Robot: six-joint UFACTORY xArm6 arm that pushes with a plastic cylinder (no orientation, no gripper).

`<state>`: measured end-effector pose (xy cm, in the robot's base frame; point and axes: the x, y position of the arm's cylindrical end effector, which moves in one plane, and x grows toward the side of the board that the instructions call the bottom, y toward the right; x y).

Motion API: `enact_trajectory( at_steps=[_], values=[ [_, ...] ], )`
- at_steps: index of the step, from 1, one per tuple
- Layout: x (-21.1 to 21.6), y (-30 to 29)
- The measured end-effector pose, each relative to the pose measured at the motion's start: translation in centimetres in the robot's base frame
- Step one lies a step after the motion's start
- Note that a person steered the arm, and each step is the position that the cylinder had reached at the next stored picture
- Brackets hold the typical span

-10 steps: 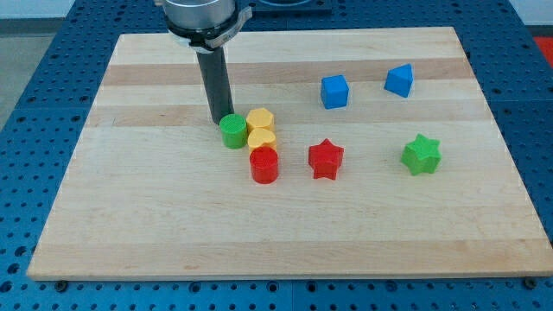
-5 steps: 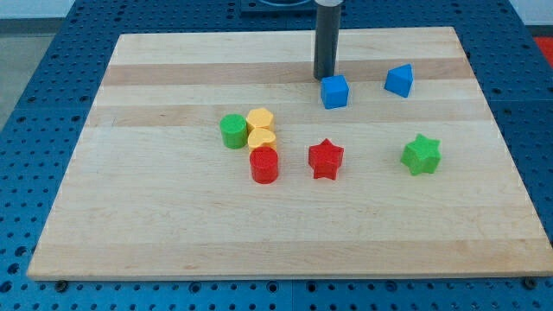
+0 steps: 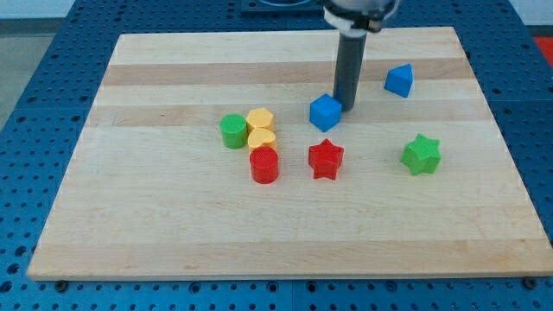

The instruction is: Move blue cube to the right of the yellow hexagon

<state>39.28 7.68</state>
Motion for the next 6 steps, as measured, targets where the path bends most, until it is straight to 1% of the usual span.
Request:
enact_trajectory(
  at_steps=[1,2,4,5,6],
  values=[
    [3.2,-1.0],
    [3.8,-1.0],
    [5.9,-3.0],
    [6.5,0.1],
    [6.1,4.8]
  ],
)
